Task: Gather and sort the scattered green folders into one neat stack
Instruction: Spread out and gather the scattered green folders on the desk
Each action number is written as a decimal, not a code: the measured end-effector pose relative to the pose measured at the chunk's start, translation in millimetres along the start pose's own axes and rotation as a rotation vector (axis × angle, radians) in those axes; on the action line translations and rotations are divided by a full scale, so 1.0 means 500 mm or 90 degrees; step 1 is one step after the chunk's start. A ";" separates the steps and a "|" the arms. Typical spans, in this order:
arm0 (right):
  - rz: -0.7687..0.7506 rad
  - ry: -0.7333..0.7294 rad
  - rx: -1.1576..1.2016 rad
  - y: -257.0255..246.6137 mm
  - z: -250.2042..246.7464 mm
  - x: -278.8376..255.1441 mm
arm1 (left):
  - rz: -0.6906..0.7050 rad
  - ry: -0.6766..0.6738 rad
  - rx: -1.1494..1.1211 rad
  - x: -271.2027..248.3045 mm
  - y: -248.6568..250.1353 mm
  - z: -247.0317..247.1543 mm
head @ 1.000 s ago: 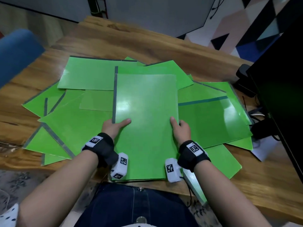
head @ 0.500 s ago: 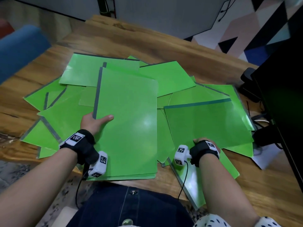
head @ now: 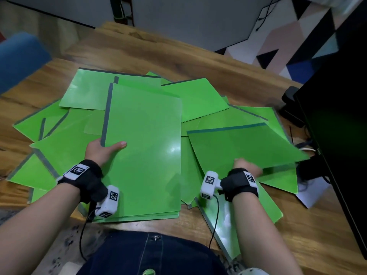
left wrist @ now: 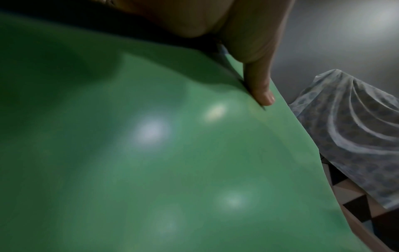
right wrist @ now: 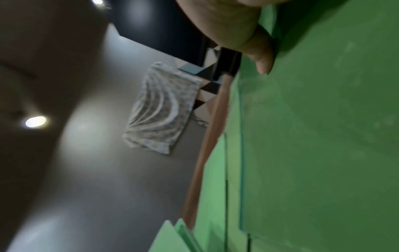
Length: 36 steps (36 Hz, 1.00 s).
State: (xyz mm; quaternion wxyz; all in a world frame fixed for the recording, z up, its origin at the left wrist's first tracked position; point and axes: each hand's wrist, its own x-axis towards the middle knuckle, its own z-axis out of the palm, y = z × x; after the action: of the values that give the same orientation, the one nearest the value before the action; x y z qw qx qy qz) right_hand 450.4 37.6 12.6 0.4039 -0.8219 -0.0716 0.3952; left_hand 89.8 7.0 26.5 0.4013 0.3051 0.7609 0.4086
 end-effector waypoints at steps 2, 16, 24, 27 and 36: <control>-0.041 0.093 -0.018 -0.043 -0.008 -0.009 | -0.001 0.001 0.010 0.007 -0.002 0.001; -0.425 -0.039 0.031 -0.265 -0.054 -0.097 | -0.028 0.017 0.070 0.035 -0.014 -0.008; -0.418 -0.048 0.143 -0.310 -0.036 -0.117 | -0.081 0.065 0.045 0.049 -0.017 -0.053; -0.360 -0.052 0.167 -0.307 -0.001 -0.104 | -0.085 0.090 0.046 0.064 -0.013 -0.066; -0.169 -0.188 -0.066 -0.247 0.161 -0.114 | -0.105 0.133 0.082 0.130 0.018 -0.113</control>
State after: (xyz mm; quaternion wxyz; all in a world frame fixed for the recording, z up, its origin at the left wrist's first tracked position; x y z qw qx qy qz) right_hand 379.7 143.5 106.2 0.3950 -0.7581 -0.2581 0.4501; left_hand 10.2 41.7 30.4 0.3318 0.2225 0.8457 0.3537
